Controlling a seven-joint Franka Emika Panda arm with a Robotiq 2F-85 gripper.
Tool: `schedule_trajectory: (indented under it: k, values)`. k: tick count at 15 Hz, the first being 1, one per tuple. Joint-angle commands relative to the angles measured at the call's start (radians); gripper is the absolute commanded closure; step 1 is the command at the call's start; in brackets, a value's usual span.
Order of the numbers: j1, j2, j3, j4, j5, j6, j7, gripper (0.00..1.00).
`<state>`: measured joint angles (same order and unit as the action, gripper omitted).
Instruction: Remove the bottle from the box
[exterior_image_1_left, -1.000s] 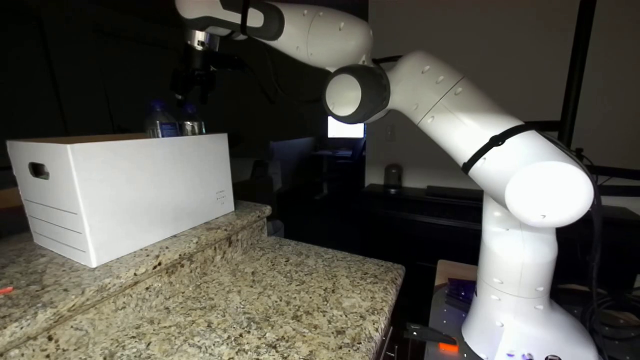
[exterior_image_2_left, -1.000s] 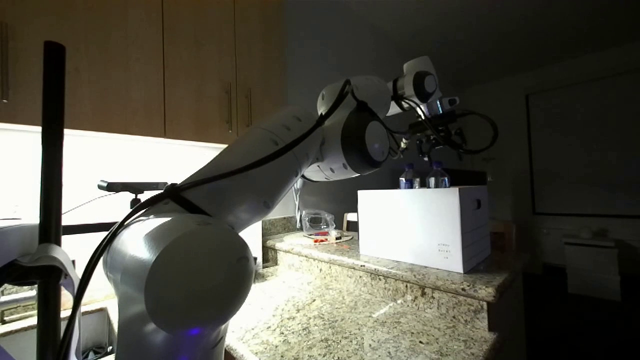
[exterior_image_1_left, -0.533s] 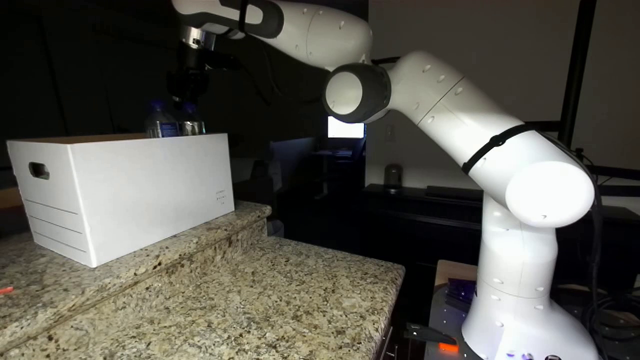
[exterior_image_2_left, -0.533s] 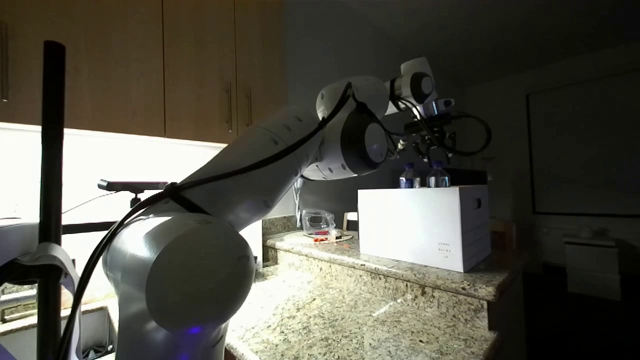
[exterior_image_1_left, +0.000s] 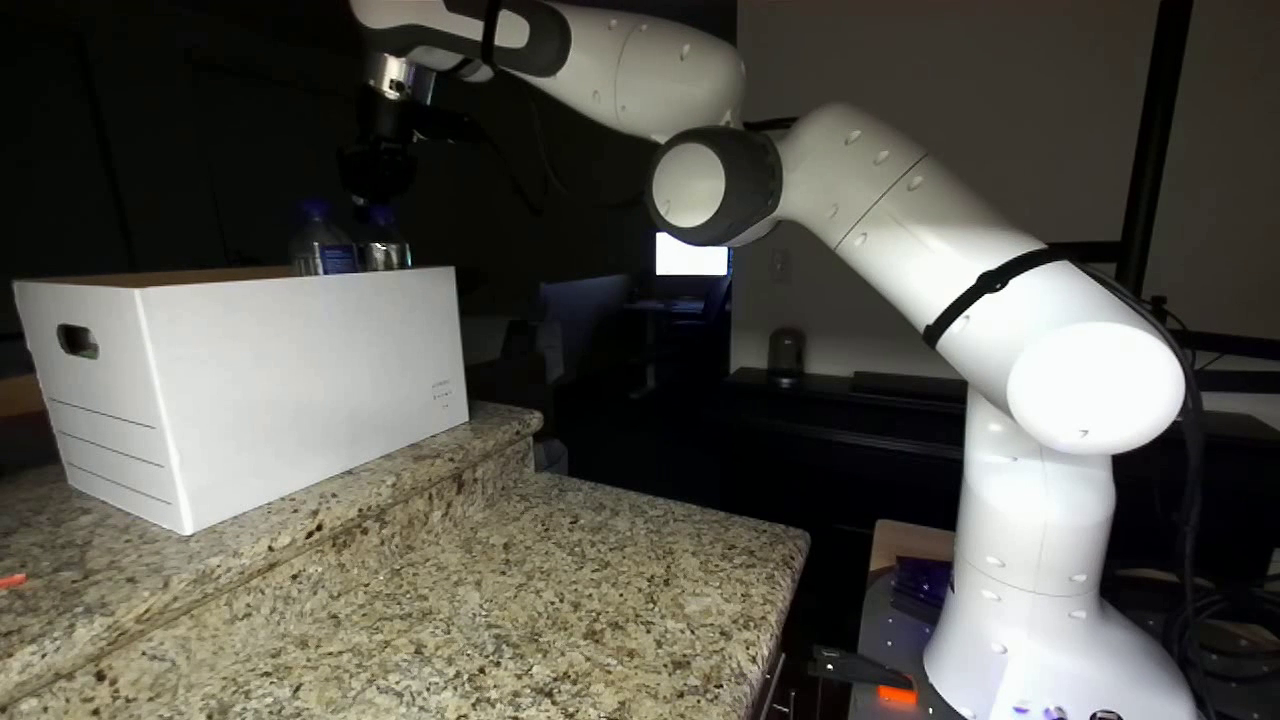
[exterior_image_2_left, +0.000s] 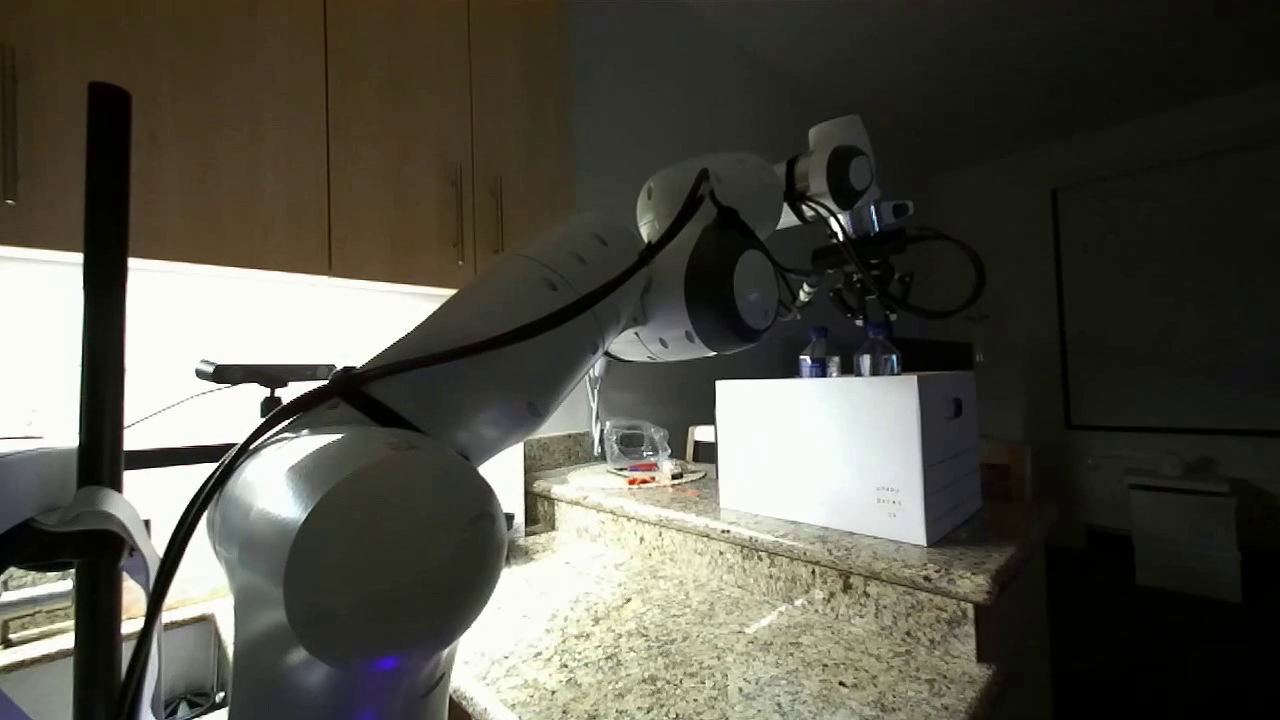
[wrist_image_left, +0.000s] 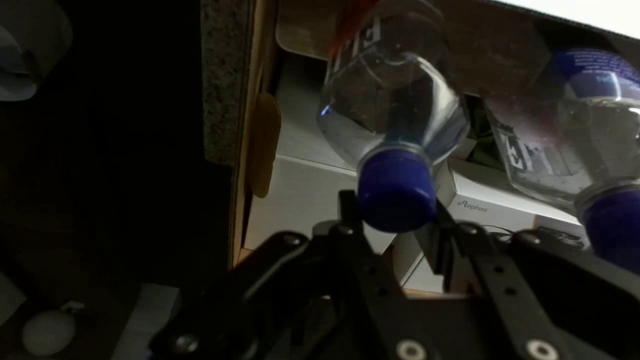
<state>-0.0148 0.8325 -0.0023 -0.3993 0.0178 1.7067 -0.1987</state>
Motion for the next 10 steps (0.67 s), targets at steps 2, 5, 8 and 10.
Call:
schedule_trajectory:
  k: [2,5,8,10]
  values:
    - [-0.019,-0.026,0.018,-0.036,0.020,-0.012,-0.010,0.86]
    - [-0.012,-0.031,0.021,-0.032,0.013,-0.010,-0.012,0.86]
    - [0.001,-0.036,0.021,-0.031,0.005,-0.009,-0.014,0.86]
    - [0.014,-0.042,0.018,-0.031,-0.002,-0.009,-0.013,0.86]
